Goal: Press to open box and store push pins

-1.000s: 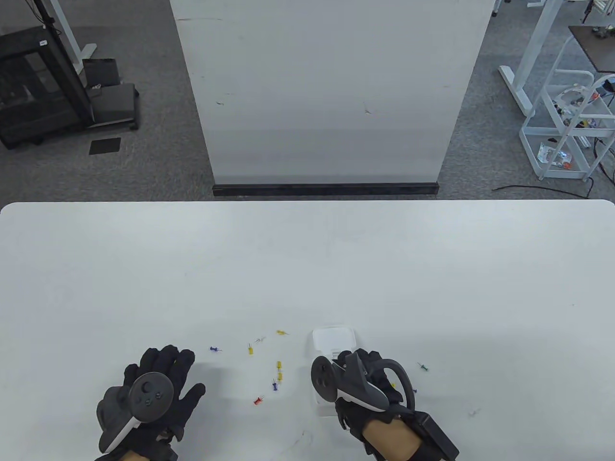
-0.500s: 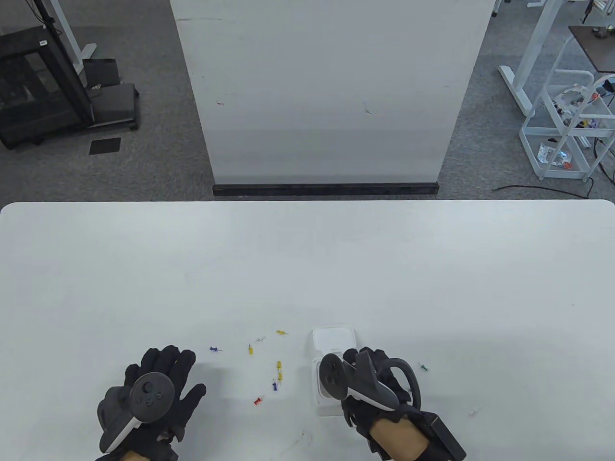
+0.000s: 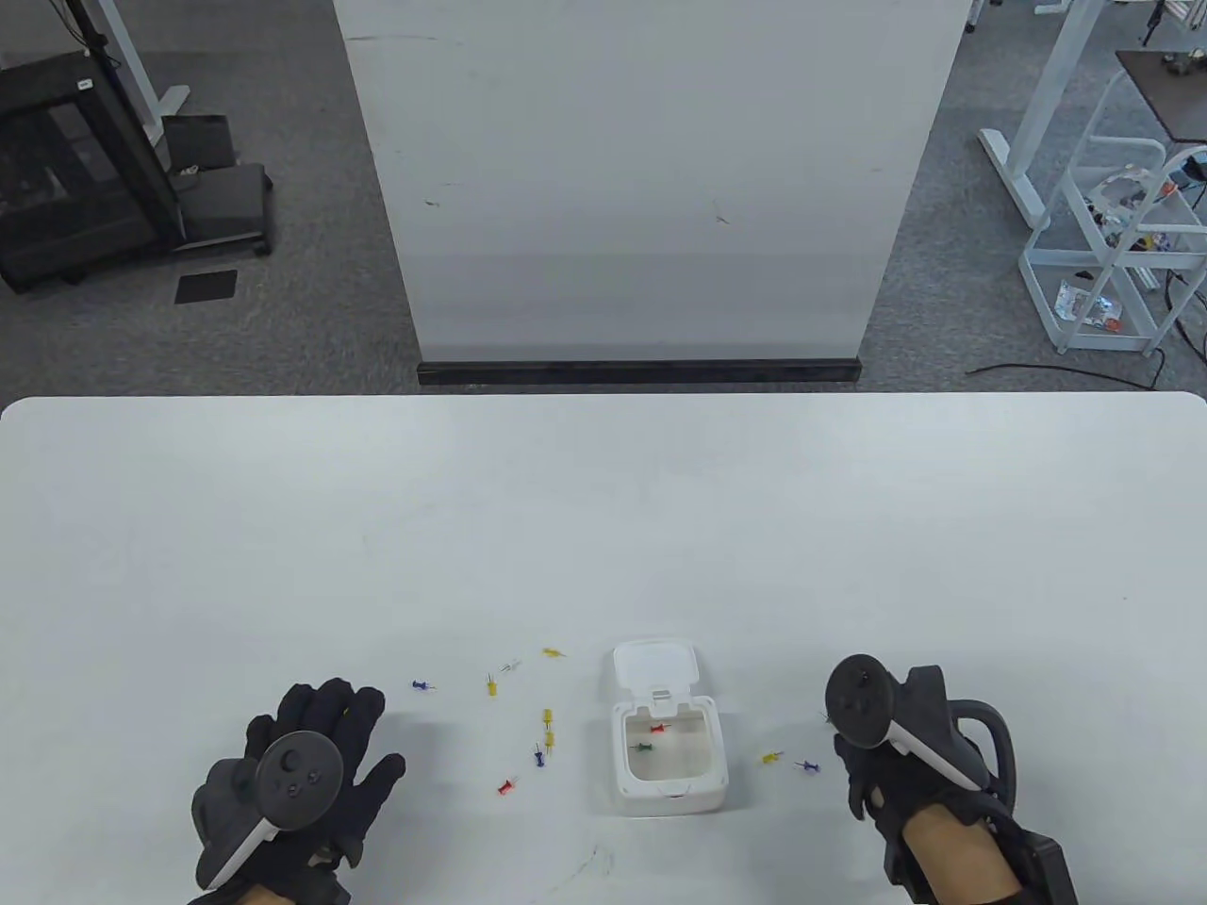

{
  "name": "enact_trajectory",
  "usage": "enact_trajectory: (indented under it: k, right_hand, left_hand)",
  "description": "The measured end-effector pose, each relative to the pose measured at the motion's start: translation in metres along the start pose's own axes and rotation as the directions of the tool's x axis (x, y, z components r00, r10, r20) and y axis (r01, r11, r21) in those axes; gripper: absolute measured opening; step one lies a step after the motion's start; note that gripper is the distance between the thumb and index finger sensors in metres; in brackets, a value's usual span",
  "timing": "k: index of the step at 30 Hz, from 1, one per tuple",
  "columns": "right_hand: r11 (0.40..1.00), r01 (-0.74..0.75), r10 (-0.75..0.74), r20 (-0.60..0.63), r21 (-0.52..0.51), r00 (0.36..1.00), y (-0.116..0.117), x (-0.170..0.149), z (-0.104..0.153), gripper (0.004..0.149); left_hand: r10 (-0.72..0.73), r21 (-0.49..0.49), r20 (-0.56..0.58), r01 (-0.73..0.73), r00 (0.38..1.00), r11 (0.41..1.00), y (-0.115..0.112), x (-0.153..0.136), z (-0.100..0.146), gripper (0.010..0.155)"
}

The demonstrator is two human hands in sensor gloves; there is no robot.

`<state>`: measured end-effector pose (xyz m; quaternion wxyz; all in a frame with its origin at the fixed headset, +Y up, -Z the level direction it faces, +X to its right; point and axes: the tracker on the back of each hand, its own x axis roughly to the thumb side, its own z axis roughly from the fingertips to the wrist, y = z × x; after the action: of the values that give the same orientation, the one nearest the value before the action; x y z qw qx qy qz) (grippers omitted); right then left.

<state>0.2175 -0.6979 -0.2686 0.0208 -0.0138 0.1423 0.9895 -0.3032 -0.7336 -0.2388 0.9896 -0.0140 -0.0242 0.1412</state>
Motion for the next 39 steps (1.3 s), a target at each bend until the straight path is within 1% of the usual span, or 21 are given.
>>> enact_trajectory:
  k: [4, 5, 9, 11, 14, 15, 17, 19, 20, 22, 28, 33, 36, 39]
  right_hand:
    - [0.996, -0.054, 0.060, -0.074, 0.077, 0.995, 0.013, -0.027, -0.003, 0.043]
    - [0.994, -0.062, 0.069, -0.075, 0.087, 0.995, 0.014, -0.030, -0.003, 0.044]
    - [0.968, -0.106, 0.125, -0.070, 0.226, 0.990, 0.027, -0.043, -0.003, 0.050]
    - [0.953, -0.114, 0.128, -0.029, 0.280, 0.991, 0.038, -0.045, -0.002, 0.052]
    - [0.934, -0.161, 0.180, -0.032, 0.320, 0.983, 0.052, -0.046, 0.000, 0.057]
    - [0.948, -0.179, 0.189, -0.014, 0.263, 0.982, 0.055, -0.046, 0.003, 0.058]
    - [0.958, -0.212, 0.216, 0.002, 0.195, 0.976, 0.058, -0.044, 0.005, 0.055]
    - [0.965, -0.238, 0.237, 0.024, 0.107, 0.971, 0.060, -0.044, 0.008, 0.049]
    - [0.968, -0.239, 0.238, 0.027, 0.080, 0.971, 0.061, -0.044, 0.009, 0.047]
    - [0.968, -0.233, 0.232, 0.028, 0.090, 0.972, 0.061, -0.045, 0.008, 0.046]
    - [0.964, -0.261, 0.260, 0.016, 0.043, 0.965, 0.063, -0.041, 0.009, 0.046]
    - [0.967, -0.255, 0.256, -0.006, 0.022, 0.967, 0.063, -0.041, 0.010, 0.045]
    - [0.976, -0.216, 0.217, -0.029, 0.032, 0.976, 0.060, -0.042, 0.009, 0.045]
    - [0.986, -0.164, 0.164, -0.045, 0.004, 0.985, 0.053, -0.039, 0.008, 0.045]
  left_hand:
    - [0.001, -0.002, -0.003, -0.001, 1.000, 1.000, 0.000, 0.000, 0.000, 0.072]
    - [0.002, -0.003, -0.003, -0.002, 1.000, 1.000, 0.000, 0.000, 0.000, 0.072]
    - [0.002, -0.008, -0.007, -0.002, 1.000, 1.000, -0.001, 0.000, 0.000, 0.072]
    - [0.002, -0.010, -0.007, -0.002, 1.000, 1.000, -0.001, 0.001, 0.000, 0.072]
    - [0.011, -0.015, -0.006, -0.011, 1.000, 1.000, -0.001, 0.001, 0.000, 0.072]
    - [0.012, -0.015, -0.004, -0.012, 1.000, 1.000, -0.001, 0.001, 0.000, 0.072]
    - [0.010, -0.013, -0.003, -0.010, 1.000, 1.000, -0.001, 0.001, 0.000, 0.072]
    - [0.012, -0.015, -0.003, -0.012, 1.000, 1.000, -0.001, 0.001, -0.001, 0.072]
    - [0.010, -0.017, -0.005, -0.010, 1.000, 1.000, -0.001, 0.001, -0.001, 0.072]
    - [0.009, -0.021, -0.006, -0.010, 1.000, 1.000, -0.002, 0.001, -0.001, 0.072]
    - [0.009, -0.022, -0.006, -0.009, 1.000, 1.000, -0.002, 0.002, -0.001, 0.072]
    - [0.009, -0.024, -0.005, -0.009, 1.000, 1.000, -0.002, 0.002, -0.001, 0.072]
    - [0.012, -0.022, -0.006, -0.012, 1.000, 1.000, -0.002, 0.001, -0.001, 0.072]
    - [0.013, -0.022, -0.007, -0.013, 1.000, 1.000, -0.001, 0.001, -0.001, 0.072]
